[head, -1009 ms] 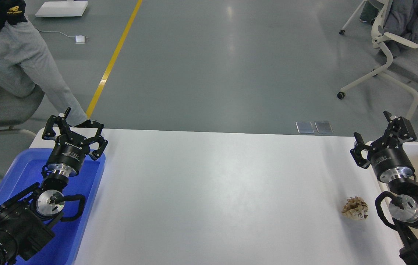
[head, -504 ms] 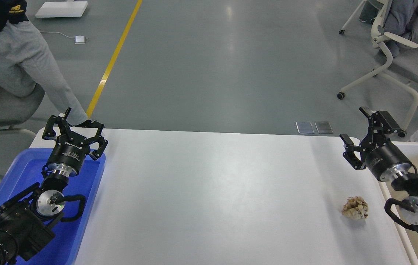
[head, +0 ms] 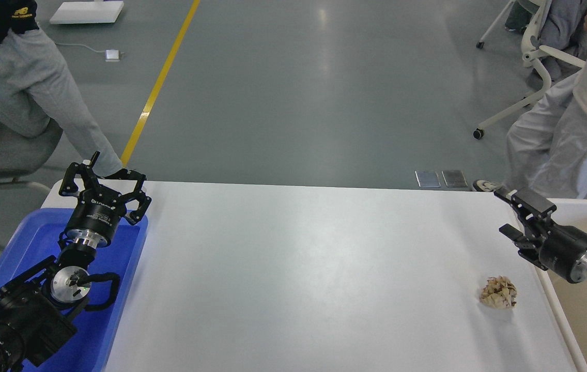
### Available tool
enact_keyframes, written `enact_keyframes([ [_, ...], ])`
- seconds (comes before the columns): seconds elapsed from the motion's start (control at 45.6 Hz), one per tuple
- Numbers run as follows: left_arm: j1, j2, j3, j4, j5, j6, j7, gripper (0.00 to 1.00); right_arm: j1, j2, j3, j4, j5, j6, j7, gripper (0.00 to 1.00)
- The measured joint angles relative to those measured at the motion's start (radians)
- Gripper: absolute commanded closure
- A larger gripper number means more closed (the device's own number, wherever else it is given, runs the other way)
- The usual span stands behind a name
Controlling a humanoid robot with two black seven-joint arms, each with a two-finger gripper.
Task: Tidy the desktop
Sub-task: 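Lower the right gripper onto the crumpled tan paper and close it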
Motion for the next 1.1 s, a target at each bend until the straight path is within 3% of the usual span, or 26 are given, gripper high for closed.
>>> enact_keyframes([
  [0.482, -0.001, 0.0, 0.0, 0.0, 0.0, 0.0, 0.0, 0.0, 0.13, -0.063, -0.33, -0.031, -0.271, -0.056, 0.004, 0.01],
  [0.724, -0.003, 0.001, 0.0, 0.0, 0.0, 0.0, 0.001, 0.0, 0.211, -0.028, -0.51, -0.151, -0.38, -0.196, 0.012, 0.01],
  [0.877, -0.003, 0.001, 0.0, 0.0, 0.0, 0.0, 0.001, 0.0, 0.249, 0.001, -0.652, -0.216, -0.41, -0.296, 0.041, 0.01],
  [1.096, -0.003, 0.001, 0.0, 0.0, 0.0, 0.0, 0.002, 0.0, 0.263, 0.036, -0.743, -0.251, -0.417, -0.359, 0.064, 0.01],
])
